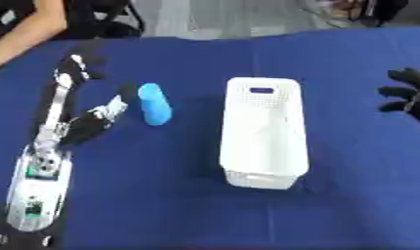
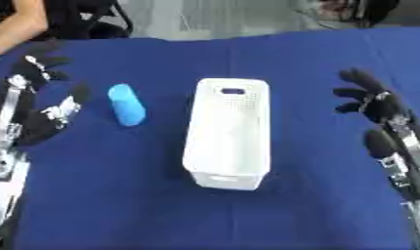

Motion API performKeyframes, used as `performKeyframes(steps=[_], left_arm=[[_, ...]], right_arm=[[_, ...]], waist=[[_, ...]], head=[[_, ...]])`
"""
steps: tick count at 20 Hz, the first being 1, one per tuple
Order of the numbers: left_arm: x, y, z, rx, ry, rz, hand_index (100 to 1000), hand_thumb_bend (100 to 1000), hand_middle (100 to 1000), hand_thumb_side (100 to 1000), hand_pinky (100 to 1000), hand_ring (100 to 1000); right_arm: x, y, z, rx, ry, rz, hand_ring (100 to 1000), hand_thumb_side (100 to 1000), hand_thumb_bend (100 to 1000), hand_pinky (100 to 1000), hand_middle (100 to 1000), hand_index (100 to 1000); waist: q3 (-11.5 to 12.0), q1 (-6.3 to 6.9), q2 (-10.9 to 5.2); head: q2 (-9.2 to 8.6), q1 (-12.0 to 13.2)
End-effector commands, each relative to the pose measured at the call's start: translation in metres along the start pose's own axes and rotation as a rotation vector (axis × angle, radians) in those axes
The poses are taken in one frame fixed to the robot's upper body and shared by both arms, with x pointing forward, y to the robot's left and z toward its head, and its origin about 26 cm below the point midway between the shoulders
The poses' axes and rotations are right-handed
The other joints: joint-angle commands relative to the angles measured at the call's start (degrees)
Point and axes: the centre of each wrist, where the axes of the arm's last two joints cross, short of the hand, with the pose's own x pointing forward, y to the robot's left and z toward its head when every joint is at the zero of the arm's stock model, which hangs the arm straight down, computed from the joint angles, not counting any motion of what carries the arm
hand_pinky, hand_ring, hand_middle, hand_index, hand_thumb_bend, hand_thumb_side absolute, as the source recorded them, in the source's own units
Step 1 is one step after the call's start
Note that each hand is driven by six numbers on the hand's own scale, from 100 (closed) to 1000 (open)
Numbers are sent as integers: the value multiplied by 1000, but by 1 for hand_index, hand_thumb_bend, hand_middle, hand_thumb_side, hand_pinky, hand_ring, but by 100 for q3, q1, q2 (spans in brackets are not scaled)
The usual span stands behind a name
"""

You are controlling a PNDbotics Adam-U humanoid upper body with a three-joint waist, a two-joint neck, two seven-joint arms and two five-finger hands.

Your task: Pick up objects on the table and place them in the box.

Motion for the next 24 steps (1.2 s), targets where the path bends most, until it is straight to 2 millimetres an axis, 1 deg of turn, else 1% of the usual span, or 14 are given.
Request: performKeyframes(steps=[1,10,15,18,22,23,24], left_arm=[[6,4,-4,6,-32,-4,944,978,900,524,684,768],[6,4,-4,5,-31,-4,944,973,901,530,685,768],[5,6,-4,4,-23,-19,945,950,899,537,688,770],[3,20,-9,-11,-17,-119,951,982,889,548,697,773],[-2,37,-18,-85,8,-290,968,1000,890,615,709,780],[-5,39,-19,-108,16,-318,972,996,893,581,712,781],[-9,40,-19,-137,29,-343,973,1000,895,639,713,782]], right_arm=[[4,-4,-1,5,-17,15,843,1000,563,717,919,1000],[4,-5,-1,3,-16,17,843,1000,564,717,919,1000],[4,-5,-1,2,-15,19,843,1000,566,718,920,1000],[4,-5,-1,4,-14,18,843,1000,566,718,920,1000],[4,-5,0,6,-12,18,843,1000,565,718,920,1000],[4,-5,0,6,-12,18,843,1000,565,718,920,1000],[4,-5,0,6,-12,18,843,1000,565,718,920,1000]], waist=[[12,-20,-45],[7,-17,-44],[4,-19,-38],[-8,-17,-46],[-35,1,-71],[-41,4,-74],[-49,7,-76]], head=[[-68,38],[-71,29],[-74,26],[-63,36],[-76,39],[-81,37],[-87,32]])
